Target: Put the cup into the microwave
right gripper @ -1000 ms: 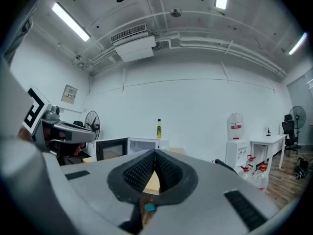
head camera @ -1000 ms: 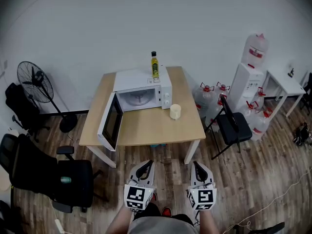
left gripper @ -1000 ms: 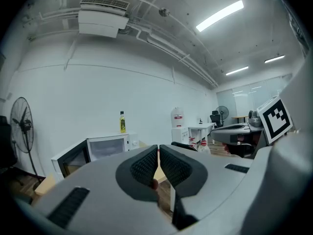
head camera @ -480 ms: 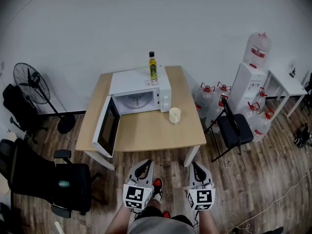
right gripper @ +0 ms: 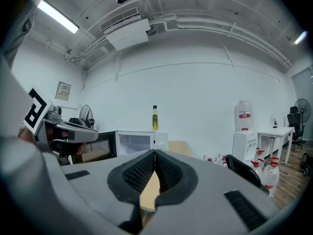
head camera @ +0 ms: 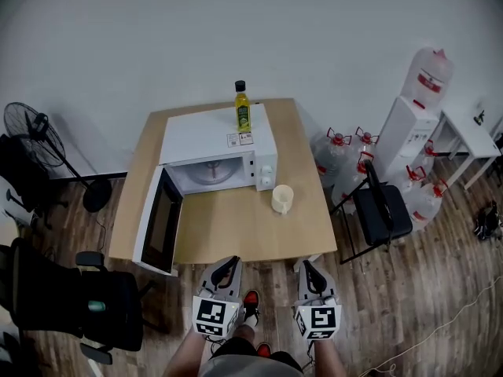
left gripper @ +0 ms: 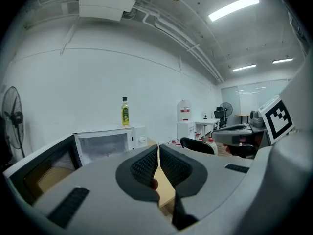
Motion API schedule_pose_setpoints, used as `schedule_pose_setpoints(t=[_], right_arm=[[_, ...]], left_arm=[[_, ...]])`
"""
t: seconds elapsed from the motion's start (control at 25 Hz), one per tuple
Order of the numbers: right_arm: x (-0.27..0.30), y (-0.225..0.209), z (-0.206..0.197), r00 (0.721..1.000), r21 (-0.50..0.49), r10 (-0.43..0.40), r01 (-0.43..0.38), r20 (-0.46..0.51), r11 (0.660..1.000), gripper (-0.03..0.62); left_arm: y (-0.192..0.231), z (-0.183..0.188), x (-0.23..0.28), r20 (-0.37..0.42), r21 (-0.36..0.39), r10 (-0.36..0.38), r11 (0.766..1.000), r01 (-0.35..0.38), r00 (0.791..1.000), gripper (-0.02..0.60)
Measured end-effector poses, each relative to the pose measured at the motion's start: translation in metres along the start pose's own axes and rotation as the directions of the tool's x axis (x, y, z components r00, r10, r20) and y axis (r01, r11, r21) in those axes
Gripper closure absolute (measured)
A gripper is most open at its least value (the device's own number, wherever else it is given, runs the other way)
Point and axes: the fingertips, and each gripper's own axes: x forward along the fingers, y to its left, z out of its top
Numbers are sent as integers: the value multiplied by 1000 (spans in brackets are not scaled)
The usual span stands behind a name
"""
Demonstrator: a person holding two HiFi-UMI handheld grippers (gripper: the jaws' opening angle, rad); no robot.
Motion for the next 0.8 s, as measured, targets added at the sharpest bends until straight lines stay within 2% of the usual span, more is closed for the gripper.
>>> schedule_pose_setpoints(t=[0.44,0.8], right_arm=[[122,-20,-20,998,28,-8,10,-67,1000,577],[186,-33,-57,991,65,-7,16,-134,998,576]], left_arm=[[59,-20,111,-70,-45,-39,998,35,997,549],[90,-54,169,-144,-64,-51,997,42,988,549]])
